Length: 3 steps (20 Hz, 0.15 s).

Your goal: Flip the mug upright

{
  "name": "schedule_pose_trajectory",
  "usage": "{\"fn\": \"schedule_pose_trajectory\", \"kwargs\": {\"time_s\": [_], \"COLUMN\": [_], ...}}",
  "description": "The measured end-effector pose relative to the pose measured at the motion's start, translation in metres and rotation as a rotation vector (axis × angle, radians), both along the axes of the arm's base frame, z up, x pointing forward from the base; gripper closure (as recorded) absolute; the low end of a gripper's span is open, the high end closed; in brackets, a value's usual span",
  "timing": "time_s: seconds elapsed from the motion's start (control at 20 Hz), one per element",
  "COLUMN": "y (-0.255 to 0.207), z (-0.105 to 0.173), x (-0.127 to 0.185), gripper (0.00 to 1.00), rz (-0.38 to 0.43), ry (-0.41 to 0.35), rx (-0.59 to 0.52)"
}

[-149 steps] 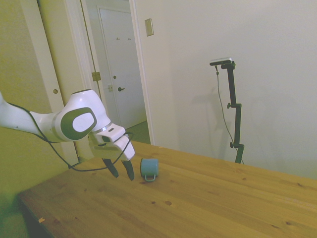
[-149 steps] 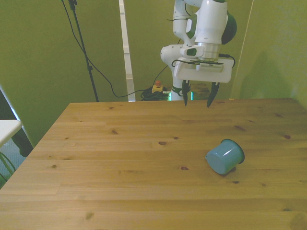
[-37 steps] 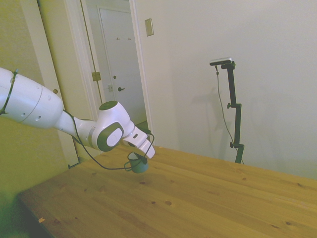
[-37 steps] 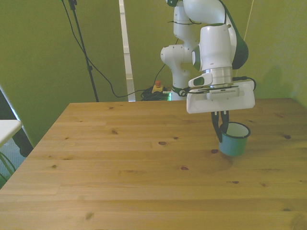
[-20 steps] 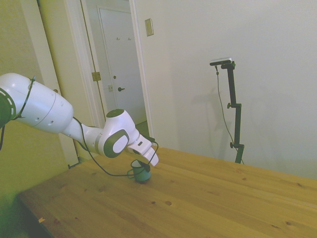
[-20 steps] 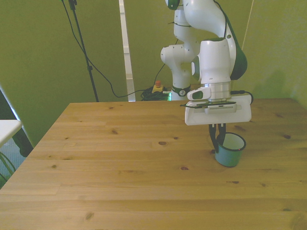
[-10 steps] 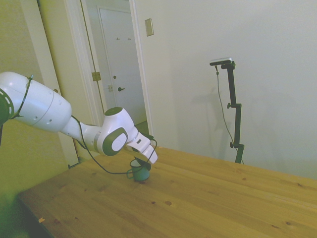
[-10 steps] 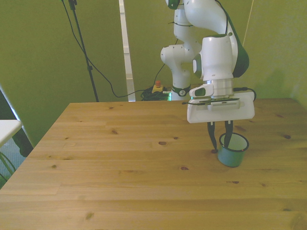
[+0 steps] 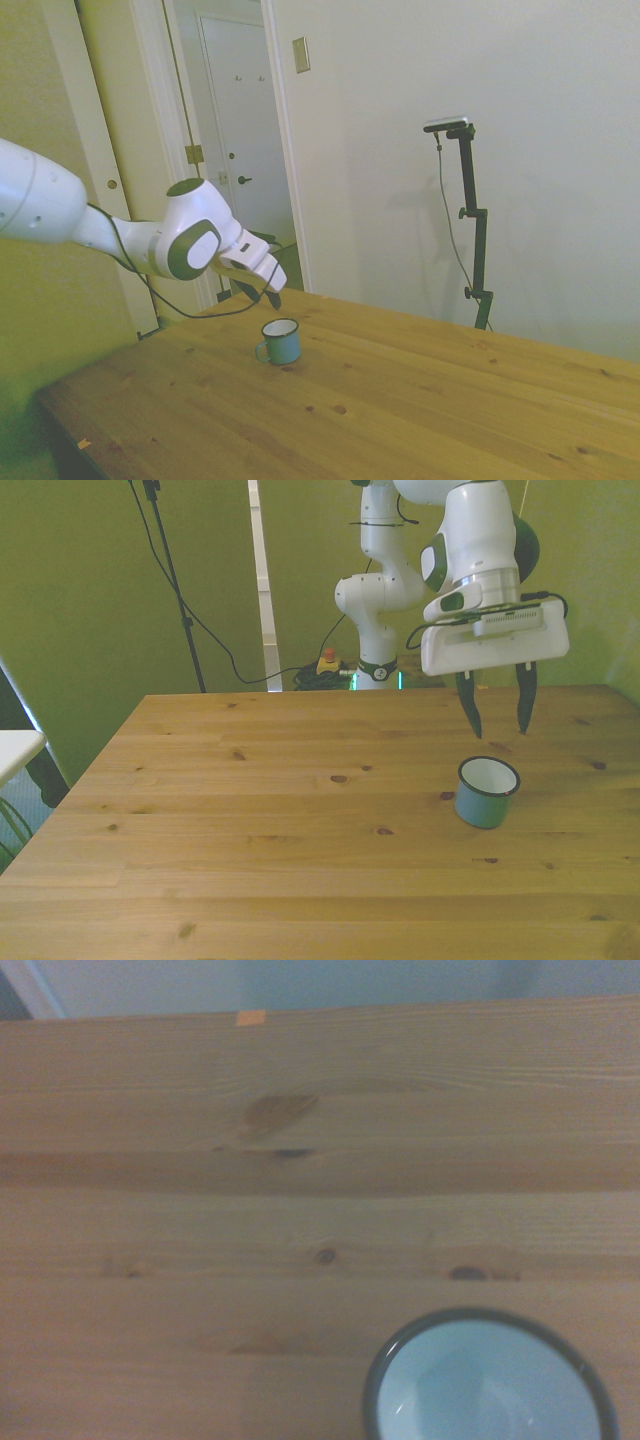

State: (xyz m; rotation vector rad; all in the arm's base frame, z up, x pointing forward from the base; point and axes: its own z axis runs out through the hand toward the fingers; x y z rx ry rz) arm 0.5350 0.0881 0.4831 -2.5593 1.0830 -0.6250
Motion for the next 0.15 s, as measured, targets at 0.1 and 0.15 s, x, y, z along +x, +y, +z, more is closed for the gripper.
{"fn": "schedule_pose_trajectory", "kwargs": {"time_s": [0.1,0.15], "y": [0.015,0.021], "z": [0.006,0.008], "x": [-0.022,-0.030], "gripper": [0.00,0.00], "rz": [0.009,0.012], "ry": [0.027,0.041], "rx": [-0.002,-0.004]}}
